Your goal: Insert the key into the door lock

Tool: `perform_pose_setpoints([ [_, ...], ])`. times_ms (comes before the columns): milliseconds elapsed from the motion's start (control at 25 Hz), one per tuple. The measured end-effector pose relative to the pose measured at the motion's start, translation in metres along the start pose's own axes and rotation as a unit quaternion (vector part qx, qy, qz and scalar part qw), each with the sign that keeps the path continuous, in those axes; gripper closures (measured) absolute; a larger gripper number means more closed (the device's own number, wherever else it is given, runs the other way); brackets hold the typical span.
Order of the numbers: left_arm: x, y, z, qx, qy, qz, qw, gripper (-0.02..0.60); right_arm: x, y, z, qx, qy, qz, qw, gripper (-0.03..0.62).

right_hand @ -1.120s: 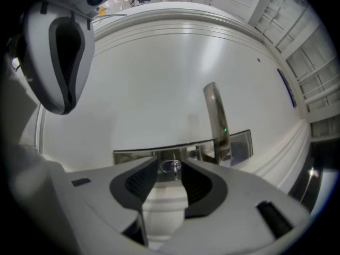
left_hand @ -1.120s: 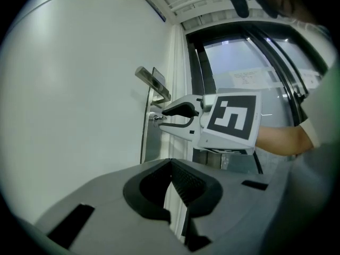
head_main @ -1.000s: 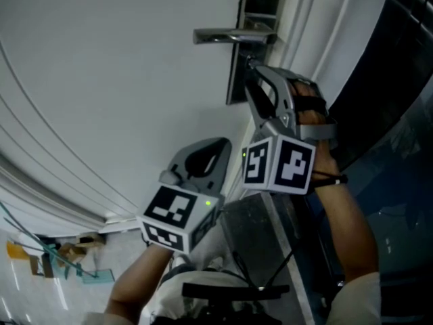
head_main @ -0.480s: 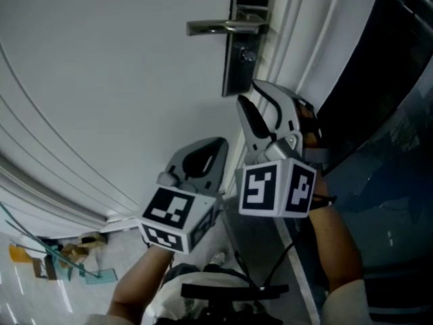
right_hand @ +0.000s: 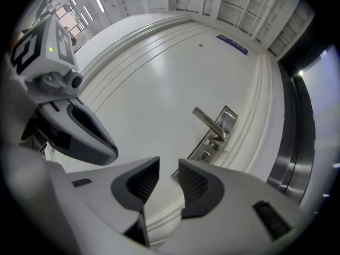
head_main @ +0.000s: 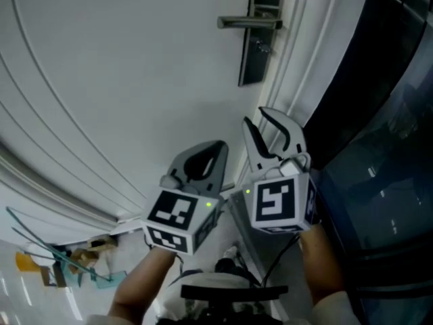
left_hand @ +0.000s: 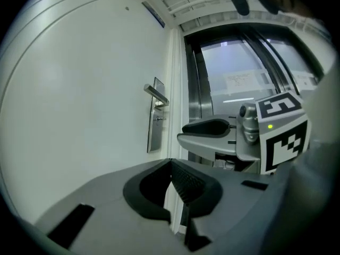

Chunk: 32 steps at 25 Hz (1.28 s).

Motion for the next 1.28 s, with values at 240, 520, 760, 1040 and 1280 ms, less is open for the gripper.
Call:
perform_pose_setpoints([
  [240,-0.001,-0.009,0.035,-0.002,-0.007,0.005,1.0,0.572,-0.037,0.002,0.023,-0.01,0.003,-0.055,0.998,0.492],
  [520,0.007,-0.017,0.072,-0.003,-0.014,0.022,0.9997,0.572,-0.072,0.007,0.061,-0.016,0.002,-0.119,0.993,0.549],
  [760,0.031,-0.023,0.102,0.002,-0.031,0.025,0.9992,0.572,-0.1,-0.004,0.112,-0.032,0.0,-0.219,0.975,0.582],
  [1040,0.064,-0.03,0.116,-0.006,-0.052,0.03,0.9982,0.572,-0.113,-0.016,0.149,-0.024,0.024,-0.302,0.953,0.585],
  [1280,0.093,-0.028,0.126,-0.008,-0.045,0.024,0.9987,0.572,-0.117,-0.026,0.184,-0.011,0.051,-0.387,0.921,0.588],
])
Point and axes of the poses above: the fingertips, and each gripper's own axes: z backward along the fingers, x to its right, y out of its top, the point moved 5 cm from there along z, backward along the fingers, and after that the axes turned 13 degrees about -z, right-handed, at the moved point
